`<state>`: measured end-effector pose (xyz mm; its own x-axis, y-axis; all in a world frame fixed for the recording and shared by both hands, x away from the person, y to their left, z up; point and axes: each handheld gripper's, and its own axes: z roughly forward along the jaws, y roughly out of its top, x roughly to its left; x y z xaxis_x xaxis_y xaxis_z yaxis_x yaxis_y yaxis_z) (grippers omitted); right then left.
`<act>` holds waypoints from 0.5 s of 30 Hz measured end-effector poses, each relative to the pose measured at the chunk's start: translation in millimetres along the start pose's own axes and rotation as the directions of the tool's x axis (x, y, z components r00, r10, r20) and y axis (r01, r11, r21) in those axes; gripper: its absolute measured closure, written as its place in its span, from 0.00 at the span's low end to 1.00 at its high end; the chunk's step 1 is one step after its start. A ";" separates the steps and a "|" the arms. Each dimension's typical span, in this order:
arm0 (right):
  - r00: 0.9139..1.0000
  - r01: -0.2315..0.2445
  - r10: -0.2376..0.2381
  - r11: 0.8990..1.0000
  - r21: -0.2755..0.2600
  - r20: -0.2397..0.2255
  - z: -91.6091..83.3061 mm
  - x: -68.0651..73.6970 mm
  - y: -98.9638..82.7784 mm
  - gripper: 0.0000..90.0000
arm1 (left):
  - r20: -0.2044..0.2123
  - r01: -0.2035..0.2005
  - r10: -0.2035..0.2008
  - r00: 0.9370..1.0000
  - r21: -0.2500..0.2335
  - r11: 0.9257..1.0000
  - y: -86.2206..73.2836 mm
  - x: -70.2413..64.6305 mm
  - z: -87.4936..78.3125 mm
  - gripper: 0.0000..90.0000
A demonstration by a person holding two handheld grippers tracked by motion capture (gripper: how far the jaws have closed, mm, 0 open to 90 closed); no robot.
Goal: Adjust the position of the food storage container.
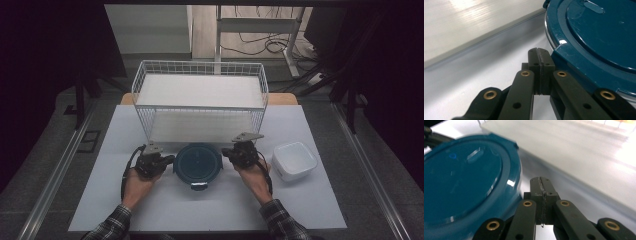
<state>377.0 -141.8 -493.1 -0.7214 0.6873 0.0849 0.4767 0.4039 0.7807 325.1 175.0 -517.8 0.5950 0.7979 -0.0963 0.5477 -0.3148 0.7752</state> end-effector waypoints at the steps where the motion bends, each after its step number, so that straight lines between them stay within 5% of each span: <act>1: 1.000 -0.008 0.008 1.000 -0.001 -0.010 3.6 -1.1 2.7 0.99 | 0.000 0.003 -0.003 1.000 -0.013 1.000 1.7 1.4 0.9 1.00; 2: 0.999 -0.023 0.023 1.000 -0.001 -0.045 12.1 -2.8 6.8 0.99 | 0.013 0.023 -0.023 1.000 -0.025 0.999 3.6 4.5 2.1 1.00; 6: 0.999 -0.027 0.029 0.999 0.030 -0.043 16.7 0.6 7.1 1.00 | 0.051 0.038 -0.037 0.998 -0.028 0.999 3.5 5.3 0.6 1.00; 15: 0.998 -0.035 0.038 0.998 0.050 -0.054 -1.0 4.9 -5.4 1.00 | 0.076 0.006 -0.006 0.997 0.000 1.000 1.5 -11.1 -3.0 1.00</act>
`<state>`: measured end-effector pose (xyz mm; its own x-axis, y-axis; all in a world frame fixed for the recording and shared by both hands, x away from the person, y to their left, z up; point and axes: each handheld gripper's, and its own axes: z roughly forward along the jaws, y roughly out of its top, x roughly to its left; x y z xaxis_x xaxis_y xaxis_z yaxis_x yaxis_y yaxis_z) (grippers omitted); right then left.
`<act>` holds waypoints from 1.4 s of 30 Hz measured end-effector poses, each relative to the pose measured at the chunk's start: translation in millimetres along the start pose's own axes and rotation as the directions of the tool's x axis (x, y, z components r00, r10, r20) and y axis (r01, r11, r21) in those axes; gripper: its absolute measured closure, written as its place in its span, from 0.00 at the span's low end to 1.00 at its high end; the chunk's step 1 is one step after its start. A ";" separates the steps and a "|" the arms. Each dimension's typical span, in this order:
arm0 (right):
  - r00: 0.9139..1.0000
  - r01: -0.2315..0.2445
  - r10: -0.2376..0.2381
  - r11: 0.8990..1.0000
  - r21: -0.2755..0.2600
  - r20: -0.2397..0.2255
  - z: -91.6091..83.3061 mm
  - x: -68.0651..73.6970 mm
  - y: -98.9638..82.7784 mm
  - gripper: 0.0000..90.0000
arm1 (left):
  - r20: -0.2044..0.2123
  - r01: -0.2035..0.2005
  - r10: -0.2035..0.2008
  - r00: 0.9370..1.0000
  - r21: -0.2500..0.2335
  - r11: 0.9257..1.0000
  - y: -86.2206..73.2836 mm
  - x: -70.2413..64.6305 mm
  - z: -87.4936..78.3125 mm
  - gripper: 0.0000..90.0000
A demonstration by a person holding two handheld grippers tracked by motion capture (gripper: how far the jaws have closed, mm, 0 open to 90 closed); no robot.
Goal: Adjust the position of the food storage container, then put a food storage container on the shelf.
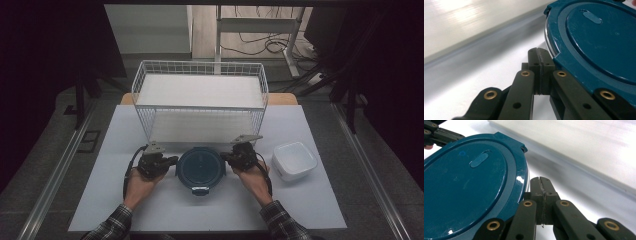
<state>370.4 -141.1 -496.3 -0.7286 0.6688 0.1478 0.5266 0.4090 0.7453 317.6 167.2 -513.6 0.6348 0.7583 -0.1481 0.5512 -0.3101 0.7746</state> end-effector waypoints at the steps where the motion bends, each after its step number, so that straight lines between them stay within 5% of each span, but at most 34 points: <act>1: 1.000 0.004 -0.004 1.000 0.008 0.002 -5.2 2.8 -3.9 1.00 | 0.007 -0.008 0.008 1.000 0.006 1.000 -1.8 -5.4 -1.8 1.00; 12: 1.000 0.019 -0.019 0.999 0.031 0.006 -30.5 14.2 -24.3 0.99 | 0.040 -0.042 0.041 0.998 0.028 0.999 -6.5 -29.3 -6.9 1.00; 14: 0.998 0.055 -0.056 0.998 0.036 0.039 -37.9 13.5 -23.9 0.94 | -0.028 -0.053 0.053 0.998 -0.008 0.999 -6.7 -27.1 -17.3 0.99; 19: 0.996 0.068 -0.067 0.998 -0.020 0.053 -64.1 13.2 -30.4 0.76 | 0.008 0.023 -0.022 1.000 -0.056 0.998 -17.1 -16.9 -34.5 0.65; 23: 0.995 0.084 -0.081 0.996 -0.041 0.058 -73.7 17.5 -36.6 0.60 | -0.004 0.018 -0.019 1.000 -0.096 0.995 -27.5 -18.9 -44.5 0.45; 24: 0.994 0.091 -0.088 0.995 -0.042 0.063 -78.1 19.6 -42.0 0.43 | -0.003 0.002 -0.002 1.000 -0.104 0.995 -33.5 -20.4 -45.4 0.28; 26: 0.994 0.089 -0.086 0.996 -0.033 0.064 -78.3 19.0 -47.6 0.30 | -0.019 -0.023 0.021 1.000 -0.088 0.996 -39.8 -20.6 -45.0 0.24; 28: 0.995 0.085 -0.083 0.996 -0.028 0.063 -78.3 17.7 -49.6 0.27 | -0.016 -0.005 0.004 1.000 -0.069 0.998 -40.5 -19.3 -43.7 0.21; 29: 0.998 0.051 -0.050 0.998 -0.035 0.043 -78.1 14.2 -53.0 0.18 | 0.005 0.024 -0.024 1.000 -0.070 0.997 -38.9 -17.8 -43.2 0.19; 34: 0.999 0.026 -0.024 0.998 -0.049 0.025 -79.0 17.1 -46.6 0.06 | 0.075 0.068 -0.064 0.995 -0.052 0.996 -29.2 -21.4 -42.2 0.08; 36: 1.000 0.013 -0.012 0.999 -0.036 0.023 -79.1 18.7 -44.8 0.08 | 0.101 0.069 -0.064 0.993 -0.051 0.996 -27.4 -22.3 -42.2 0.07; 37: 1.000 -0.019 0.019 1.000 0.011 -0.013 -78.0 20.9 -40.7 0.09 | 0.140 0.073 -0.064 0.988 -0.054 0.996 -24.0 -25.6 -41.5 0.07; 42: 1.000 -0.009 0.010 1.000 0.009 -0.026 -74.3 27.2 -34.7 0.12 | 0.166 0.062 -0.054 0.985 -0.044 0.997 -16.1 -35.2 -36.7 0.13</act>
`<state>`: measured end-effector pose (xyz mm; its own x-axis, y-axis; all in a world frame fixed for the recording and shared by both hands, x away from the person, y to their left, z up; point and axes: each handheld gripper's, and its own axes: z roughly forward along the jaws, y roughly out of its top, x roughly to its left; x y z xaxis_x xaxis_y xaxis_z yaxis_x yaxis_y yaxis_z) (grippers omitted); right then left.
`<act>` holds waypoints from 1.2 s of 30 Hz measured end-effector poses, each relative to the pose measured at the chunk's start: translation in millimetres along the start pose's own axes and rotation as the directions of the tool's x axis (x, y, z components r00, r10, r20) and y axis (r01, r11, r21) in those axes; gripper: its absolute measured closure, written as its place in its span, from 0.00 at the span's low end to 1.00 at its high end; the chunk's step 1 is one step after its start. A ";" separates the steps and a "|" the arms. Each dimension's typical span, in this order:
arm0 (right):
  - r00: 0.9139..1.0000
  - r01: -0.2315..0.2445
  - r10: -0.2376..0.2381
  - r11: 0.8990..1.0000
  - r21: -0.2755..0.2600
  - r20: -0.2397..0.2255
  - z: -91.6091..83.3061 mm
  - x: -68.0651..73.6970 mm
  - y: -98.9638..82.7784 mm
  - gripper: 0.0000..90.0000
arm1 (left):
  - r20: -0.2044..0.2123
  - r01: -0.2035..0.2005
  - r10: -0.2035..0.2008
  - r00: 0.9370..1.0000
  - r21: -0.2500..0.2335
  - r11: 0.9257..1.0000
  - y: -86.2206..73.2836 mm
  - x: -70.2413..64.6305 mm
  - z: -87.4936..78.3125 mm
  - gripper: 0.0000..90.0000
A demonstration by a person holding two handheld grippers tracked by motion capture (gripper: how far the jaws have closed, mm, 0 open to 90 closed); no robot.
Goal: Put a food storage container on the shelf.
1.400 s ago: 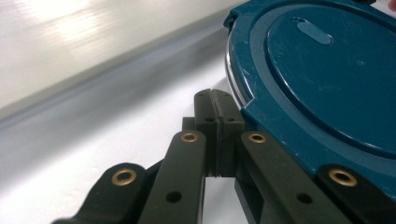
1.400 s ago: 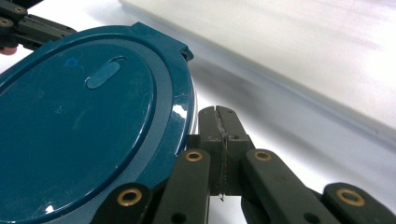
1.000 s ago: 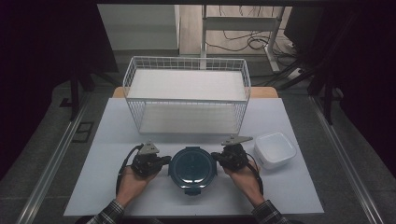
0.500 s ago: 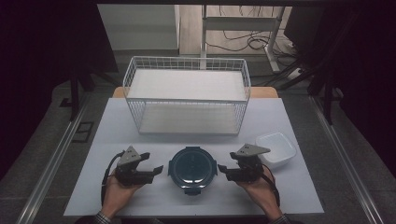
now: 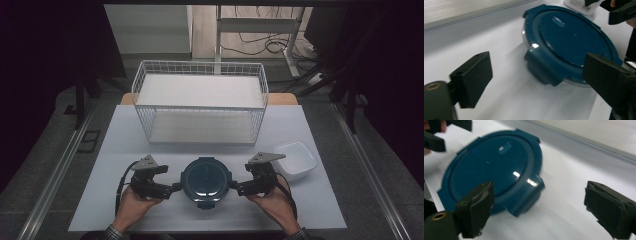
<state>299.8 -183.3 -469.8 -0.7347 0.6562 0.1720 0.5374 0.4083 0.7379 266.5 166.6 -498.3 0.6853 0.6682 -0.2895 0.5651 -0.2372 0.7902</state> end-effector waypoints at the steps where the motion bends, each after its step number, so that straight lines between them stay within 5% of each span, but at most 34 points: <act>1: 1.000 -0.005 0.005 1.000 -0.014 -0.018 2.0 1.7 3.5 0.15 | 0.012 -0.001 0.001 1.000 0.004 1.000 2.4 -1.7 3.7 0.14; 8: 0.996 -0.040 0.041 0.999 0.006 -0.078 17.0 -0.7 2.8 0.17 | 0.044 0.030 -0.033 0.998 0.063 0.998 0.2 2.8 19.1 0.18; 10: 0.991 -0.066 0.069 0.997 0.036 -0.112 23.0 -3.2 -0.6 0.17 | 0.092 0.075 -0.081 0.992 0.068 0.995 -3.2 6.8 21.4 0.19; 12: 0.981 -0.098 0.106 0.994 0.055 -0.163 28.4 -5.0 -3.5 0.19 | 0.187 0.102 -0.117 0.975 0.086 0.991 -5.7 9.1 24.4 0.26; 13: 0.981 -0.098 0.106 0.994 0.055 -0.163 28.4 -5.0 -3.5 0.19 | 0.187 0.102 -0.117 0.975 0.086 0.991 -5.7 9.1 24.4 0.28; 14: 0.968 -0.119 0.132 0.990 0.074 -0.213 30.1 -4.2 -4.5 0.24 | 0.179 0.101 -0.116 0.977 0.089 0.991 -5.7 8.1 24.3 0.29; 16: 0.967 -0.121 0.135 0.990 0.076 -0.215 30.3 -3.0 -4.8 0.24 | 0.179 0.103 -0.117 0.977 0.085 0.991 -5.6 8.4 22.6 0.30; 20: 0.970 -0.131 0.140 0.990 0.057 -0.200 20.1 0.8 -5.4 0.39 | 0.181 0.098 -0.105 0.978 0.047 0.994 -9.0 6.3 12.2 0.49; 21: 0.961 -0.151 0.160 0.987 0.055 -0.227 15.7 1.0 -8.3 0.43 | 0.179 0.092 -0.097 0.979 0.033 0.995 -11.1 2.6 8.9 0.51; 25: 0.951 -0.183 0.190 0.982 0.051 -0.245 7.5 0.9 -12.3 0.50 | 0.186 0.103 -0.105 0.977 0.023 0.994 -14.8 -0.4 5.8 0.55; 26: 0.927 -0.238 0.245 0.969 0.060 -0.284 1.7 -0.5 -16.7 0.56 | 0.206 0.126 -0.128 0.970 0.021 0.992 -17.9 -0.3 5.2 0.61; 28: 0.919 -0.253 0.261 0.965 0.066 -0.294 -0.2 -0.2 -18.9 0.58 | 0.205 0.126 -0.127 0.971 0.020 0.992 -18.3 -1.1 4.7 0.63; 29: 0.909 -0.290 0.299 0.954 0.077 -0.290 -3.5 0.8 -25.0 0.60 | 0.196 0.120 -0.119 0.973 0.010 0.993 -18.5 -5.8 3.5 0.63; 30: 0.909 -0.290 0.299 0.954 0.077 -0.290 -3.5 0.8 -25.0 0.60 | 0.196 0.120 -0.119 0.973 0.010 0.993 -18.5 -5.8 3.5 0.64; 31: 0.891 -0.332 0.343 0.939 0.088 -0.297 -5.5 0.4 -30.5 0.61 | 0.188 0.118 -0.116 0.975 0.003 0.993 -18.8 -11.4 2.0 0.64; 34: 0.884 -0.354 0.368 0.930 0.101 -0.289 -8.4 1.8 -34.3 0.62 | 0.167 0.100 -0.098 0.981 -0.006 0.995 -18.9 -17.5 0.0 0.65; 36: 0.888 -0.351 0.362 0.932 0.091 -0.285 -8.9 2.7 -35.0 0.62 | 0.151 0.092 -0.091 0.984 -0.004 0.996 -20.2 -21.7 -2.5 0.65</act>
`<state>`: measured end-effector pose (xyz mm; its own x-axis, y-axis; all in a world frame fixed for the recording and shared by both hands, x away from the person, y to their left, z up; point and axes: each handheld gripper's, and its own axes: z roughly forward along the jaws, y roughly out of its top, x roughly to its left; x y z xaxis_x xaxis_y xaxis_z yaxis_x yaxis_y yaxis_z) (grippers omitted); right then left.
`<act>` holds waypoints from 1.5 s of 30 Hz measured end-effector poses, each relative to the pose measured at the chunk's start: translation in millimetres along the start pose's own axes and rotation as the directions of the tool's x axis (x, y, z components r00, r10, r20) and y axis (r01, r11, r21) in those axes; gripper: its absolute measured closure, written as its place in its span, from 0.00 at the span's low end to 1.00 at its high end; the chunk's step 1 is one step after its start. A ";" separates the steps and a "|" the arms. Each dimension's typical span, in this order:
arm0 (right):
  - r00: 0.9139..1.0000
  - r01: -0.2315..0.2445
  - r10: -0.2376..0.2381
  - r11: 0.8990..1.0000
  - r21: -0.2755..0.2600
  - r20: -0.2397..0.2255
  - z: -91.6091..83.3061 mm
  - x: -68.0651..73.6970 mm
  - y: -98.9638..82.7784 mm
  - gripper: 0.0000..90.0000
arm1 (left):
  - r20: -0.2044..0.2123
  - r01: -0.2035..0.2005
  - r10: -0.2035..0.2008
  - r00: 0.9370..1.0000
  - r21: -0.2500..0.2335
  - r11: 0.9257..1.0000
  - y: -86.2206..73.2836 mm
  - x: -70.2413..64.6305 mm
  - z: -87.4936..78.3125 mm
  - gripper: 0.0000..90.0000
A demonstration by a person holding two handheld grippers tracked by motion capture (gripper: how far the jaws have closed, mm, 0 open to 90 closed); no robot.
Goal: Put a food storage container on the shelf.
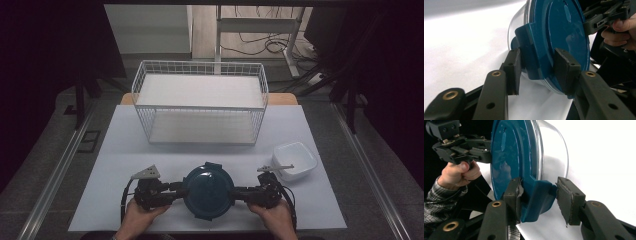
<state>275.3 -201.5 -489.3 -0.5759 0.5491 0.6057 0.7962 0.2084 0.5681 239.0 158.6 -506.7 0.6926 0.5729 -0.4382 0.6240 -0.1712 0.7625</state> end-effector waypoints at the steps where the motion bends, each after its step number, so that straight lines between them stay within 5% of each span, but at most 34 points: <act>1: 1.000 0.009 -0.009 1.000 0.002 -0.001 0.0 0.9 0.3 0.62 | -0.003 -0.005 0.005 1.000 0.003 1.000 -0.4 -0.5 -0.7 0.65; 6: 0.997 0.078 -0.078 0.997 0.004 0.024 1.4 6.1 5.0 0.62 | 0.021 -0.017 0.016 1.000 0.023 1.000 3.0 8.1 -0.1 0.57; 7: 0.992 0.123 -0.123 0.992 0.011 0.034 2.3 7.1 8.9 0.62 | 0.044 0.004 -0.006 0.999 0.038 0.999 4.9 14.6 4.0 0.55; 11: 0.983 0.177 -0.177 0.984 0.020 0.056 3.5 8.1 13.9 0.62 | 0.078 0.050 -0.053 0.995 0.040 0.998 6.2 24.2 6.9 0.54; 14: 0.970 0.223 -0.221 0.975 -0.010 0.098 1.2 10.1 16.6 0.70 | 0.095 0.111 -0.114 0.989 0.035 0.993 6.1 26.2 7.2 0.63; 15: 0.979 0.200 -0.200 0.980 -0.001 0.052 0.8 9.0 18.0 0.72 | 0.088 0.118 -0.121 0.989 0.042 0.992 5.5 24.7 5.9 0.65; 20: 0.981 0.183 -0.183 0.983 -0.002 0.064 0.0 15.9 14.5 0.70 | 0.069 0.155 -0.156 0.985 0.015 0.988 -0.3 20.6 4.0 0.68; 21: 0.988 0.140 -0.139 0.990 0.003 0.067 0.8 15.9 10.7 0.57 | 0.056 0.156 -0.156 0.986 0.010 0.988 -2.9 17.2 2.1 0.70; 25: 0.999 0.046 -0.046 0.999 -0.005 0.022 2.3 12.8 2.7 0.52 | 0.030 0.157 -0.157 0.987 0.006 0.988 -7.7 11.7 -1.2 0.70; 27: 1.000 -0.030 0.030 0.999 -0.015 0.003 3.6 13.0 -6.8 0.54 | 0.015 0.157 -0.157 0.988 0.005 0.988 -9.2 8.3 -2.5 0.71; 28: 1.000 -0.030 0.030 0.999 -0.015 0.003 3.6 13.0 -6.8 0.54 | 0.006 0.152 -0.153 0.988 0.003 0.988 -10.1 5.9 -3.1 0.71; 29: 0.998 -0.058 0.057 0.998 -0.025 -0.014 3.5 13.7 -11.2 0.61 | -0.010 0.145 -0.145 0.989 0.003 0.989 -11.2 1.8 -4.2 0.70; 34: 0.999 -0.039 0.038 0.999 -0.024 -0.020 3.6 13.7 -10.5 0.64 | -0.019 0.104 -0.103 0.994 0.013 0.995 -11.3 -1.9 -6.4 0.69; 37: 0.999 -0.020 0.020 1.000 -0.012 -0.032 4.3 10.9 -6.8 0.64 | -0.024 0.113 -0.113 0.993 -0.029 0.993 -7.2 5.5 -13.5 0.63; 40: 0.999 -0.008 0.008 1.000 -0.003 -0.043 5.1 9.2 -4.0 0.64 | 0.031 0.133 -0.132 0.991 -0.022 0.991 -2.4 15.6 -11.8 0.61; 41: 0.999 0.027 -0.027 1.000 0.006 -0.047 6.5 9.2 -0.2 0.64 | 0.077 0.129 -0.130 0.989 0.018 0.992 -0.8 19.4 -4.5 0.59; 45: 0.998 0.029 -0.028 1.000 0.008 -0.049 8.7 7.0 5.2 0.63 | 0.086 0.166 -0.167 0.982 0.023 0.986 -1.8 22.1 -4.4 0.59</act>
<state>277.0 -189.5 -487.0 -0.6066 0.5029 0.6157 0.7807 0.2303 0.5809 251.6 175.1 -515.7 0.6072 0.5225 -0.5986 0.7383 -0.0926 0.6681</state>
